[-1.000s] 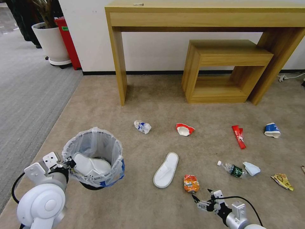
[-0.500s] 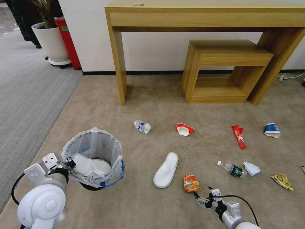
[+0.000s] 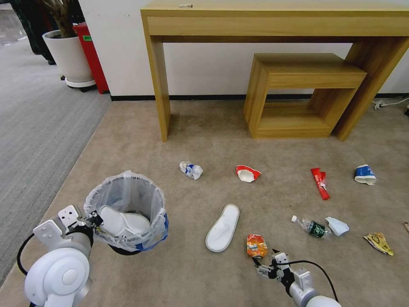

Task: Pick up the trash bin and place the garbage on the floor into it.

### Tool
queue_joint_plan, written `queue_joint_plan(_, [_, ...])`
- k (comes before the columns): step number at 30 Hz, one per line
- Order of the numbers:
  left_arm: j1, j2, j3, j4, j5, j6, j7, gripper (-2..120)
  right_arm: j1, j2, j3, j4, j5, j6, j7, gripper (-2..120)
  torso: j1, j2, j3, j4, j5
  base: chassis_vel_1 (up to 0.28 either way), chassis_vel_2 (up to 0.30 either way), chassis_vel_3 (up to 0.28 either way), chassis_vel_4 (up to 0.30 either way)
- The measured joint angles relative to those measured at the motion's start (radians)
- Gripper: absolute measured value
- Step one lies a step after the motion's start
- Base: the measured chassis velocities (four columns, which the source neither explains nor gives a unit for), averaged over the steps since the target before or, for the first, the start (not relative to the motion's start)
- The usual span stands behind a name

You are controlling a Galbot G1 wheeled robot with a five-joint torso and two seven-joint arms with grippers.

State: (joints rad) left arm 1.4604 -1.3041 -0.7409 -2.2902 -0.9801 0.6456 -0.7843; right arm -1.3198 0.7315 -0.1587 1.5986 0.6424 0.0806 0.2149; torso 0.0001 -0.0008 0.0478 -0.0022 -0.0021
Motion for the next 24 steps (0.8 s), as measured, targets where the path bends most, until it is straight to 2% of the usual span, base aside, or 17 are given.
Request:
queue_joint_plan(6, [0.001, -0.004, 0.000, -0.003, 0.001, 0.000, 0.001, 1, 0.013, 0.002, -0.015, -0.007, -0.031, -0.028, 0.023, 92, 0.000, 0.000, 0.000, 0.0001, 0.0000, 0.000, 0.000, 0.000, 0.000])
queue_joint_plan(9, [0.001, -0.006, 0.000, -0.003, 0.002, -0.001, 0.003, 1, 0.022, 0.001, -0.024, -0.016, -0.046, -0.037, 0.033, 87, 0.000, 0.000, 0.000, 0.0000, 0.0000, 0.000, 0.000, 0.000, 0.000])
queue_joint_plan(24, [0.000, -0.006, 0.002, -0.008, 0.001, -0.002, 0.006, 1, 0.133, 0.028, -0.091, -0.071, -0.050, -0.038, 0.037, 92, 0.000, 0.000, 0.000, 0.0001, 0.0000, 0.000, 0.000, 0.000, 0.000])
